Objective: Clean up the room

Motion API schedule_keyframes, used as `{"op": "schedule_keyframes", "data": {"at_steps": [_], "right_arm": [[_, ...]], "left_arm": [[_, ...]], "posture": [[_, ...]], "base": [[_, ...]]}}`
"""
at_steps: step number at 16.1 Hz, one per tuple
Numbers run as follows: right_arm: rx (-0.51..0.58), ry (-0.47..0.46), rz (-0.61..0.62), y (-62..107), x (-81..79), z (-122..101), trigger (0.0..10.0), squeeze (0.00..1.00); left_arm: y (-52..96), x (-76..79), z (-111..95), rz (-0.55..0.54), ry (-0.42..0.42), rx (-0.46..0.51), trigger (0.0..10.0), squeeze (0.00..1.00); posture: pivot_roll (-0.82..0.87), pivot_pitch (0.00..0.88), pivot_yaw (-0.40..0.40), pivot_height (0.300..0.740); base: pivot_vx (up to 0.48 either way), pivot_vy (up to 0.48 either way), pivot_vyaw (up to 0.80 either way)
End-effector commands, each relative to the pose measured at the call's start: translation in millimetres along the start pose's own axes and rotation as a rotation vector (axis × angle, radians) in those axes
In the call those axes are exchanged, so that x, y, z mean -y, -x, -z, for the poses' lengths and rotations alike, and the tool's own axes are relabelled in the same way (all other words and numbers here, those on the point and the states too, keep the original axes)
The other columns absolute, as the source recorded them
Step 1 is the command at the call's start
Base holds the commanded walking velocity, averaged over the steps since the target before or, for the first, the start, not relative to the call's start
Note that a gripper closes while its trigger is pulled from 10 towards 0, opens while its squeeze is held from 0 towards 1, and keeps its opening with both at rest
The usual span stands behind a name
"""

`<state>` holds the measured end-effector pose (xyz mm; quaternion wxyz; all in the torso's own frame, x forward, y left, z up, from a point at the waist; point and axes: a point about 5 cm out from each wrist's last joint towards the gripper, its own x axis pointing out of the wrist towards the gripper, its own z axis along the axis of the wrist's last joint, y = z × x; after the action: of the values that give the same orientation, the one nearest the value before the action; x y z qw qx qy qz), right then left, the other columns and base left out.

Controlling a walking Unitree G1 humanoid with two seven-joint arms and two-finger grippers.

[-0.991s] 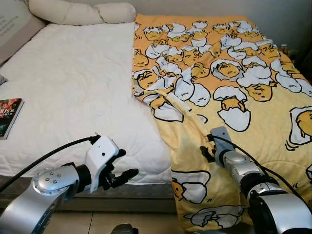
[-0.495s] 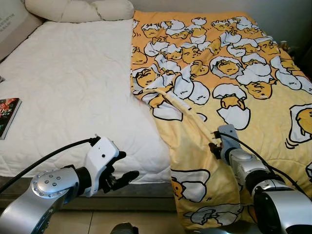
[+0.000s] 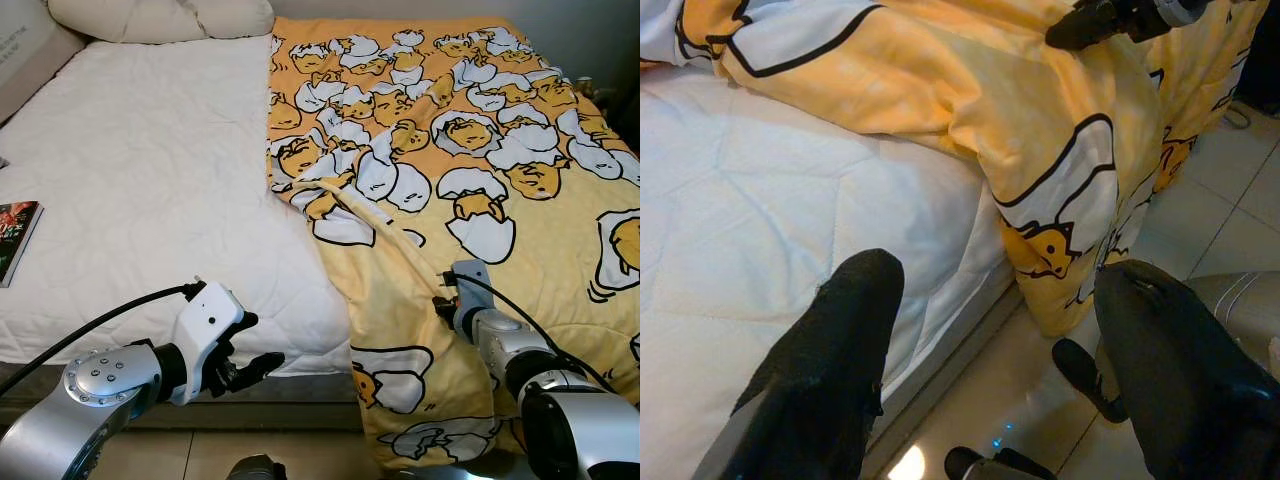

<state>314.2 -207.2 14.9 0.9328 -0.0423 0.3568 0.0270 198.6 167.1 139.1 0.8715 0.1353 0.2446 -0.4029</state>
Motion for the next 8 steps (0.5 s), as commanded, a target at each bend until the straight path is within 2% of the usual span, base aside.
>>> {"op": "schedule_keyframes", "data": {"at_steps": [1, 6, 8], "right_arm": [[-0.026, -0.030, -0.003, 1.0, 3.1, 9.0, 0.0, 0.00], [-0.010, -0.031, -0.057, 2.6, 7.4, 5.8, 0.0, 0.00], [0.013, -0.047, -0.162, 3.9, 5.6, 0.4, 0.0, 0.00]], "left_arm": [[1.0, 1.6, -2.8, 0.007, -0.015, 0.002, 10.0, 0.00], [-3.3, -1.9, -3.3, -0.014, -0.013, 0.011, 10.0, 0.00], [-3.2, -4.4, -3.1, -0.029, -0.008, 0.017, 10.0, 0.00]], "posture": [[0.14, 0.067, 0.033, 0.740], [0.12, 0.036, 0.022, 0.740], [0.11, 0.022, 0.017, 0.740]], "base": [[0.000, 0.000, 0.00], [0.000, 0.000, 0.00], [0.000, 0.000, 0.00]]}}
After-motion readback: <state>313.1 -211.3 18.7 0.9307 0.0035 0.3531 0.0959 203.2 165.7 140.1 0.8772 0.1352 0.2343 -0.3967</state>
